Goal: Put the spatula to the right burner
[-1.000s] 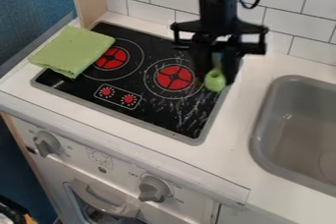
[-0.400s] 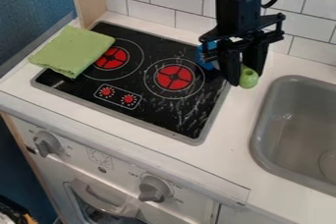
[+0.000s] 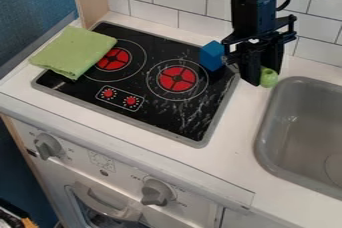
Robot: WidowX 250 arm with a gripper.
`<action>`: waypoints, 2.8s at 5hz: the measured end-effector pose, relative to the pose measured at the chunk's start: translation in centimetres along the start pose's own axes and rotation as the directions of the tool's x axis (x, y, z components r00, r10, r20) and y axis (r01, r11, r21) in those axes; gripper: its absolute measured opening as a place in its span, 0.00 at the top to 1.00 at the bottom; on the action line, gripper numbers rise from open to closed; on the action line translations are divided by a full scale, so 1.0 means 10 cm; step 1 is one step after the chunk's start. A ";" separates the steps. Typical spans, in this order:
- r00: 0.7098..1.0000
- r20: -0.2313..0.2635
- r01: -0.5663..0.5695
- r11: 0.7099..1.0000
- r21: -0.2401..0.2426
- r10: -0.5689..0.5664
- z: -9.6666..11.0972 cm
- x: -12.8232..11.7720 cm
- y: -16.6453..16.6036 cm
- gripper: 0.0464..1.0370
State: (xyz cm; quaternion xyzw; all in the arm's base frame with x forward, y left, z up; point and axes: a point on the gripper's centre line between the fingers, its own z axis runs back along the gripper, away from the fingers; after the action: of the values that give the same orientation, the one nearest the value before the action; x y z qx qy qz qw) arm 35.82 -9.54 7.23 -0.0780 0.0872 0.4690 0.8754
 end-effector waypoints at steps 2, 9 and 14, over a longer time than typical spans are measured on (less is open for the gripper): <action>0.995 -0.104 0.007 0.999 -0.041 -0.011 -0.15 0.28 -0.18 0.67; 0.905 -0.009 -0.425 0.900 -0.100 0.426 0.11 1.46 0.31 0.67; 0.972 0.119 -0.204 0.979 0.009 0.202 -0.08 0.84 0.50 0.67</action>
State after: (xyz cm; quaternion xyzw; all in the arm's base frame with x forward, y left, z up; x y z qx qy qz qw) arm 36.17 -0.15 4.25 -0.0317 0.0477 0.5589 0.8272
